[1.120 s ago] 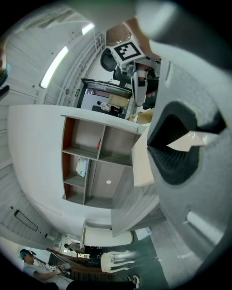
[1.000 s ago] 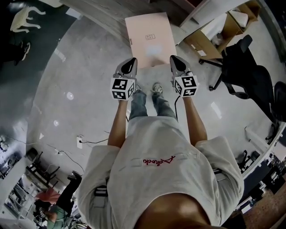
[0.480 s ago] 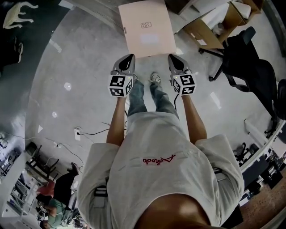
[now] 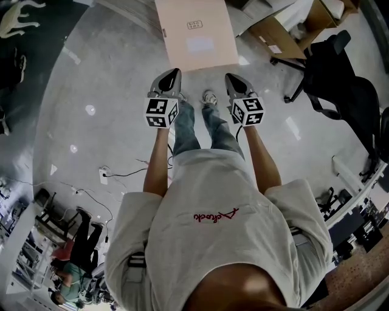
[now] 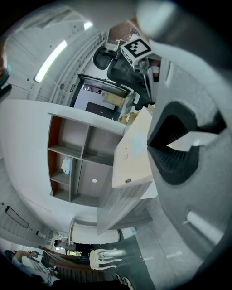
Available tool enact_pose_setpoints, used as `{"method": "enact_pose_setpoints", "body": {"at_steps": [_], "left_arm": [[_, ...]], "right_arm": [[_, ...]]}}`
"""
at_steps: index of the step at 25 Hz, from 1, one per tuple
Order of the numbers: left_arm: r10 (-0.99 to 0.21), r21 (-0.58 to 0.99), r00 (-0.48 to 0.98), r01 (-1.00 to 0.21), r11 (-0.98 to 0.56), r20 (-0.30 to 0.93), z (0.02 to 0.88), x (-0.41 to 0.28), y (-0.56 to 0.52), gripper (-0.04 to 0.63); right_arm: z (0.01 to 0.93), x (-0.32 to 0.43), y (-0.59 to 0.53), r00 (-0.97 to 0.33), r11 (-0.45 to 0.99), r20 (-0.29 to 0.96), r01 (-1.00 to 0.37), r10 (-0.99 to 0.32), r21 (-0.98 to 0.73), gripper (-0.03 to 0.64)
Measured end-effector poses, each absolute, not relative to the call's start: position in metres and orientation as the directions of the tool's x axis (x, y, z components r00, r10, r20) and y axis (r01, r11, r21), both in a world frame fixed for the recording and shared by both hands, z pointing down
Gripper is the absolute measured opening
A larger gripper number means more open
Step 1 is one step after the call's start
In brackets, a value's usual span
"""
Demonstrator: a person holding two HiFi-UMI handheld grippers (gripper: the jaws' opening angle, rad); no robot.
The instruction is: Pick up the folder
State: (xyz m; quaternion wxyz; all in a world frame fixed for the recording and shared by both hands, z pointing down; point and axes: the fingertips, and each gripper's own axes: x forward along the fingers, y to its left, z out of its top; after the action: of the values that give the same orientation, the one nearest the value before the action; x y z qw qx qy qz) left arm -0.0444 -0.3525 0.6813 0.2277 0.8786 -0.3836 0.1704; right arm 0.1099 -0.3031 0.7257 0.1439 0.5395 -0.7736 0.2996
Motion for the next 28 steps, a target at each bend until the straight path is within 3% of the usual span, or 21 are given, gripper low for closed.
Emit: {"method": "enact_pose_setpoints", "body": {"at_steps": [7, 13, 17, 23, 28], "left_arm": [[-0.594, 0.273, 0.643, -0.755, -0.596, 0.483, 0.689, -0.043, -0.347, -0.002], [-0.593, 0.274, 0.646, -0.753, -0.599, 0.481, 0.688, -0.039, -0.344, -0.002], [-0.595, 0.271, 0.642, -0.756, -0.596, 0.483, 0.687, -0.041, -0.342, -0.002], [-0.598, 0.272, 0.637, -0.761, -0.589, 0.487, 0.687, -0.044, -0.338, -0.002], [-0.596, 0.272, 0.637, -0.76, -0.59, 0.488, 0.688, -0.044, -0.337, -0.002]], "right_arm": [[0.739, 0.099, -0.299, -0.496, 0.199, 0.464, -0.81, -0.734, -0.552, 0.008], [0.738, 0.104, -0.303, -0.553, 0.104, 0.281, -0.564, -0.785, -0.819, 0.007], [0.737, 0.11, -0.305, -0.556, 0.069, 0.131, -0.324, -0.821, -0.944, 0.008], [0.734, 0.126, -0.305, -0.502, 0.096, -0.046, -0.076, -0.864, -0.992, 0.008], [0.736, 0.126, -0.303, -0.512, 0.13, -0.119, 0.014, -0.851, -0.991, 0.008]]}}
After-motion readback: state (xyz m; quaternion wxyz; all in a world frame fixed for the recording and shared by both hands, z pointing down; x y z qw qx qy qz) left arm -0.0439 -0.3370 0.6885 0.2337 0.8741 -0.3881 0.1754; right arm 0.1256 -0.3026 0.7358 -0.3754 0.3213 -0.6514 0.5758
